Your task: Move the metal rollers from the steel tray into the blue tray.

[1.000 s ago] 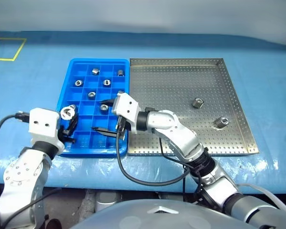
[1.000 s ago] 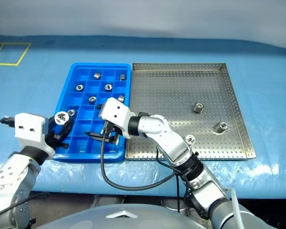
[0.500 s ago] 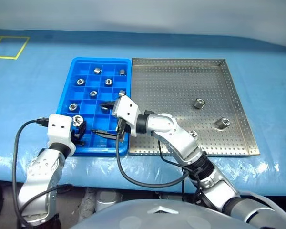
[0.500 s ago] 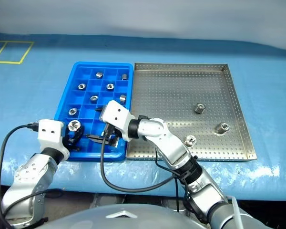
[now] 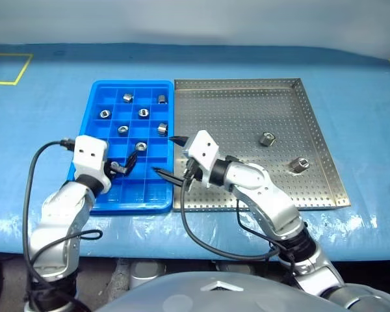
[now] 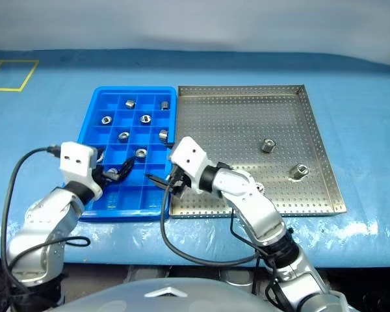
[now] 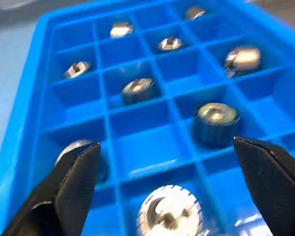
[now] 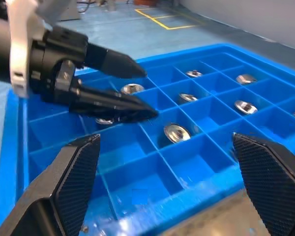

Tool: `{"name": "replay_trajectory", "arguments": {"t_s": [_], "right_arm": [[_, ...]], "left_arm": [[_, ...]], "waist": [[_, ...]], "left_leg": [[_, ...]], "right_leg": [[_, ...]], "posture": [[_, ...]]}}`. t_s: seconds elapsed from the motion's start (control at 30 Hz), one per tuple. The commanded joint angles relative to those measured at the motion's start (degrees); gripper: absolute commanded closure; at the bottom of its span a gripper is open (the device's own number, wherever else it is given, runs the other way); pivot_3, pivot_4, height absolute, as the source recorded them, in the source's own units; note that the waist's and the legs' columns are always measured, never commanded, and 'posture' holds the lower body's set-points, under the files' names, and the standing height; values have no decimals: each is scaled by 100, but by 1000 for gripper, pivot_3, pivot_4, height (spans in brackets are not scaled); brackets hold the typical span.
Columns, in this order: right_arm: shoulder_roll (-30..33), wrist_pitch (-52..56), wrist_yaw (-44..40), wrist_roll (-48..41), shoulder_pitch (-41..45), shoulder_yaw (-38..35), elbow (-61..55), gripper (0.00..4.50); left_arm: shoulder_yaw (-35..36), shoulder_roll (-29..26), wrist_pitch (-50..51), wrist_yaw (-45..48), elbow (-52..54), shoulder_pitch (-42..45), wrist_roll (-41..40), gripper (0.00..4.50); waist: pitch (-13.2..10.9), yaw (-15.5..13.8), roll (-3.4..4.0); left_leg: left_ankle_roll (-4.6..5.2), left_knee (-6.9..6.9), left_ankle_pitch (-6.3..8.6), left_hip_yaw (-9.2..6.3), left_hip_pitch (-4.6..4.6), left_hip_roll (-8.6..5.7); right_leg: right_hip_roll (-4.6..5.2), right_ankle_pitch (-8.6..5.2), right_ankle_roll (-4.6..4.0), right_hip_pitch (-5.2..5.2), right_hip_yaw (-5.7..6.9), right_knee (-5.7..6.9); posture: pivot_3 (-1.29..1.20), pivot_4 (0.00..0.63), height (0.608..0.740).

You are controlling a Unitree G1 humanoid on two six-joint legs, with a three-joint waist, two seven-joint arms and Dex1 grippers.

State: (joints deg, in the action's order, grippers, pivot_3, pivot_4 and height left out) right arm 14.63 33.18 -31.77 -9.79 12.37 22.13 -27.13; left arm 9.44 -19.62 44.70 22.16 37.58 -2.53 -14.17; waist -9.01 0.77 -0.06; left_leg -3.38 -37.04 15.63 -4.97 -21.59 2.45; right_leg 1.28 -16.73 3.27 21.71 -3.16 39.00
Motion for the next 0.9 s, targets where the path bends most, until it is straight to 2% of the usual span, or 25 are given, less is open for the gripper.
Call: {"name": "replay_trajectory", "arguments": {"t_s": [0.03, 0.2, 0.3, 0.43, 0.63, 0.9], "right_arm": [[297, 297, 222, -117, -353, -612, -751, 0], [783, 586, 357, -227, -1073, -1307, -1366, 0], [891, 566, 477, -272, -1509, -1643, -1611, 0], [733, 48, 775, -193, -2307, -2024, -1683, 0], [478, -525, 1147, -14, -3405, -2145, -1612, 0], [206, -767, 1432, -24, -4111, -2232, -1802, 0]], "left_arm": [[-422, -275, -442, 954, -204, 815, -586, 8], [-1409, -686, -1019, 2146, -1344, 1971, -538, 8], [-1996, -713, -1482, 2756, -2087, 2546, -363, 8], [-2676, -459, -2322, 3372, -3224, 3164, -37, 8], [-3264, 32, -2922, 4245, -4406, 3656, 68, 8], [-3644, 506, -3602, 4520, -5498, 4127, 603, 8]], "waist": [[0, 66, 1], [1, 333, 8], [0, 494, 7], [1, 676, 7], [1, 954, 8], [1, 1369, 9]], "left_leg": [[0, 0, 0, 1, 0, 0], [6, 3, 3, 7, -1, 0], [11, 3, 6, 10, -4, 0], [17, 2, 9, 13, -3, -1], [24, -4, 13, 28, -1, -2], [27, -8, 15, 48, 3, -2]], "right_leg": [[-1, 0, 0, 0, -1, -1], [-3, 0, 0, 0, -7, -5], [-5, -1, 1, 3, -11, -8], [-7, -1, 2, 2, -17, -10], [-9, -2, 3, 4, -35, -9], [-12, -7, 26, 4, -62, -9]], "posture": [[-76, 150, 740], [-174, 150, 740], [-215, 150, 740], [-253, 150, 740], [-335, 150, 740], [-400, 150, 740]]}}
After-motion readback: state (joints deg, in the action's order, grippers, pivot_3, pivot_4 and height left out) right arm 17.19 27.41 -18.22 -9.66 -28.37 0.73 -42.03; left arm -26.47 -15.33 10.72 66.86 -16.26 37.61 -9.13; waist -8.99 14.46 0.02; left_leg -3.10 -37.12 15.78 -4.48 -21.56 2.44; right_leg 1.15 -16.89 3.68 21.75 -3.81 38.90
